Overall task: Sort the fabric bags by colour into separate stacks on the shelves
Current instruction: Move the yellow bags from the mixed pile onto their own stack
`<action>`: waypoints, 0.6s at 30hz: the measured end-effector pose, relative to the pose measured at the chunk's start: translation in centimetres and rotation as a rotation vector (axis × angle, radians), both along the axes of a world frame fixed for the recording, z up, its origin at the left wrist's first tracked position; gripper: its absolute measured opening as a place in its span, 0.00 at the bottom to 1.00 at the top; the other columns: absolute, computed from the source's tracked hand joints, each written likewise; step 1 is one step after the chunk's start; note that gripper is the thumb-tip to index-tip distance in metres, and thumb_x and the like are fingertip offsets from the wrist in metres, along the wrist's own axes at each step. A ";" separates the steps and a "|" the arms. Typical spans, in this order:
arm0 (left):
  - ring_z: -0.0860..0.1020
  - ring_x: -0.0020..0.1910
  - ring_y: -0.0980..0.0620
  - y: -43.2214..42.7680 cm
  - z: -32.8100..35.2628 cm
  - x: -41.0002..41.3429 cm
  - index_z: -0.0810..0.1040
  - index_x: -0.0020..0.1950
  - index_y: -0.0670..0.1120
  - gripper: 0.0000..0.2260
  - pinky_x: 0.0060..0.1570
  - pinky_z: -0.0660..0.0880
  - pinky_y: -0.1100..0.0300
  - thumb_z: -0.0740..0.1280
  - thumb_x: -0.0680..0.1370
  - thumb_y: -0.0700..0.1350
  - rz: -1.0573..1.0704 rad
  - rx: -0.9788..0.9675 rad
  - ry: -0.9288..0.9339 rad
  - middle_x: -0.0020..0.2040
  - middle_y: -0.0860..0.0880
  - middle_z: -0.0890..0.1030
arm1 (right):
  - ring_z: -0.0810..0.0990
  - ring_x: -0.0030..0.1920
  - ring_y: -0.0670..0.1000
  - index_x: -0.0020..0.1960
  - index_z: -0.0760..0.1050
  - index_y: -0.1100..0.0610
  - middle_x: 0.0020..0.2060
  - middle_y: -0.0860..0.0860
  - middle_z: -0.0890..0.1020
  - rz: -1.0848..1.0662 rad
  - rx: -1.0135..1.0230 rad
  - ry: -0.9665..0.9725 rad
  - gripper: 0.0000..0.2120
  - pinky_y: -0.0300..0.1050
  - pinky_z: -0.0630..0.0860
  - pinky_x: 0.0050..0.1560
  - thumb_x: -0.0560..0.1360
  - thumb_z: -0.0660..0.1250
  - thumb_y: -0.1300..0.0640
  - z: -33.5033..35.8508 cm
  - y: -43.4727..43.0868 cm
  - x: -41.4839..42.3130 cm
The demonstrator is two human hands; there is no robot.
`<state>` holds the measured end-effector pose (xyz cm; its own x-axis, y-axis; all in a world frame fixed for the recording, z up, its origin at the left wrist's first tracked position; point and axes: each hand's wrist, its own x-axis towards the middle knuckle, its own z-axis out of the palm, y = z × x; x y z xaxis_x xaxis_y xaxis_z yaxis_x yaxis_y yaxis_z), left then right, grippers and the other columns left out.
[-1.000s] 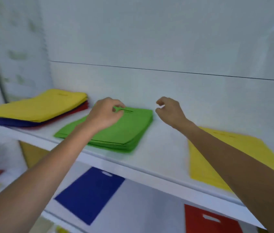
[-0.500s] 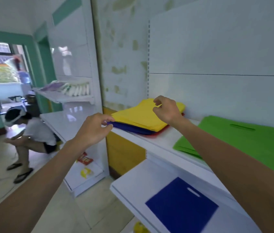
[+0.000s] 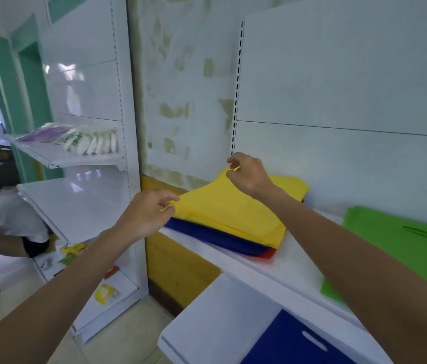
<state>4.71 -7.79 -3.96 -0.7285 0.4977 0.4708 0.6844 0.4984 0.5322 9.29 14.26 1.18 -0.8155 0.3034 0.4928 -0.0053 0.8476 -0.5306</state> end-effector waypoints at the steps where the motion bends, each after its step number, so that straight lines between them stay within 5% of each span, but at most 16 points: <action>1: 0.76 0.52 0.54 0.6 0.4 -1.3 0.79 0.57 0.48 0.10 0.50 0.70 0.62 0.65 0.77 0.41 -0.016 -0.007 0.008 0.55 0.49 0.78 | 0.76 0.54 0.55 0.62 0.72 0.59 0.57 0.55 0.77 -0.017 0.013 0.012 0.16 0.47 0.75 0.52 0.75 0.62 0.61 0.4 0.8 -1.1; 10: 0.75 0.51 0.55 5.7 1.6 -11.5 0.78 0.58 0.47 0.11 0.51 0.69 0.62 0.64 0.76 0.41 -0.122 0.009 0.022 0.57 0.50 0.77 | 0.76 0.54 0.55 0.62 0.73 0.60 0.56 0.55 0.78 -0.263 0.032 0.016 0.15 0.47 0.74 0.54 0.75 0.62 0.61 2.0 6.7 -4.3; 15: 0.74 0.60 0.46 9.1 -1.4 -16.0 0.73 0.64 0.43 0.15 0.57 0.69 0.56 0.63 0.78 0.45 -0.153 -0.114 -0.200 0.63 0.44 0.75 | 0.76 0.55 0.54 0.61 0.73 0.60 0.56 0.56 0.78 -0.487 0.011 -0.035 0.15 0.44 0.72 0.53 0.75 0.62 0.60 0.2 9.1 -1.4; 18: 0.74 0.58 0.45 10.4 -2.5 -17.1 0.73 0.64 0.42 0.17 0.49 0.68 0.58 0.61 0.79 0.49 -0.227 -0.171 -0.304 0.61 0.44 0.76 | 0.73 0.59 0.58 0.61 0.71 0.64 0.58 0.59 0.76 -0.698 -0.028 -0.057 0.15 0.48 0.70 0.57 0.75 0.62 0.60 -1.2 9.2 -0.3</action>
<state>-12.38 2.62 -6.43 -0.6840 0.7142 0.1483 0.6118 0.4511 0.6498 9.00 23.46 -0.03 -0.4499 0.7777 0.4391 0.5637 0.6286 -0.5358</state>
